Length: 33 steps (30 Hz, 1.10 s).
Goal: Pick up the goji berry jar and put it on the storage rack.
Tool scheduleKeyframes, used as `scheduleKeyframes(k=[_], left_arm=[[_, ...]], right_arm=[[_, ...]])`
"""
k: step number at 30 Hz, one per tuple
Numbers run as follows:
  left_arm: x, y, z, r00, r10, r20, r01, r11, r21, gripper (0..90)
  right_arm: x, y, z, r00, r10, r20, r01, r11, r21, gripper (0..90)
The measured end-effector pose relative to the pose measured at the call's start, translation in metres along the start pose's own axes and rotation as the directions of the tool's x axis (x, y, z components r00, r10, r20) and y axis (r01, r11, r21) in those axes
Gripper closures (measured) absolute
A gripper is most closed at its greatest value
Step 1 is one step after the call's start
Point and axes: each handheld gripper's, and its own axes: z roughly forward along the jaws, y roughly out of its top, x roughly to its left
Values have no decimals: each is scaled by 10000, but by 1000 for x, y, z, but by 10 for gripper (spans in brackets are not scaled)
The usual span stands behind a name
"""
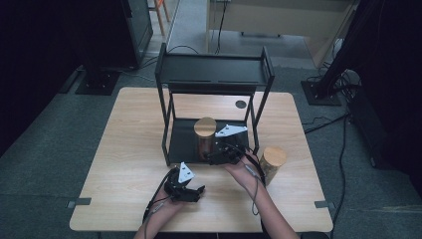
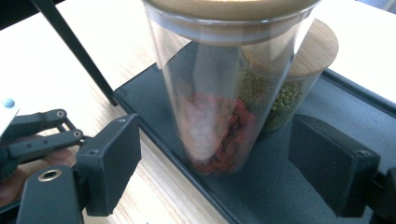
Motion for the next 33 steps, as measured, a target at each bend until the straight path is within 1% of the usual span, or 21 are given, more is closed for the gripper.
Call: scheduleKeyframes(k=[1, 2, 3, 5, 7, 11, 13, 16, 19, 24, 26, 28, 33], left_arm=[[0, 0, 0, 10000, 1, -1, -1, 10000, 0, 183], [0, 0, 0, 10000, -1, 1, 1, 10000, -2, 183], [0, 0, 0, 10000, 2, -3, -2, 10000, -2, 183], [0, 0, 0, 10000, -2, 0, 2, 10000, -1, 183], [0, 0, 0, 10000, 0, 0, 0, 10000, -1, 183], [0, 0, 0, 10000, 27, -2, -27, 10000, 20, 183], [0, 0, 0, 10000, 32, 7, -32, 10000, 26, 183], [0, 0, 0, 10000, 4, -1, -4, 10000, 1, 183], [0, 0, 0, 10000, -5, -2, 5, 10000, -3, 183], [0, 0, 0, 10000, -12, -16, 12, 10000, -2, 183], [0, 0, 0, 10000, -10, -15, 10, 10000, 0, 183], [0, 0, 0, 10000, -13, -15, 13, 10000, -1, 183], [0, 0, 0, 10000, -17, -13, 17, 10000, -5, 183]], right_arm=[[1, 0, 0, 9998, -156, 90, 155, 9998, 85, 172], [2, -1, 0, 9989, -381, 280, 376, 9991, 182, 172], [2, -1, 0, 9980, -498, 402, 487, 9984, 276, 172], [2, -2, 0, 9983, -479, 341, 470, 9985, 267, 172], [1, -3, -2, 9990, -337, 280, 331, 9992, 216, 172], [0, -4, -5, 9988, -308, 369, 296, 9990, 324, 173], [1, -5, -8, 9987, -367, 363, 355, 9988, 328, 173], [1, -5, -12, 9986, -500, 170, 496, 9985, 215, 173], [2, -6, -14, 9969, -743, 252, 737, 9969, 264, 173], [3, -5, -17, 9964, -753, 384, 740, 9967, 337, 174], [3, -6, -18, 9952, -878, 430, 863, 9956, 372, 174], [3, -7, -20, 9944, -990, 359, 975, 9944, 402, 173], [2, -7, -25, 9952, -936, 270, 925, 9949, 404, 173]])
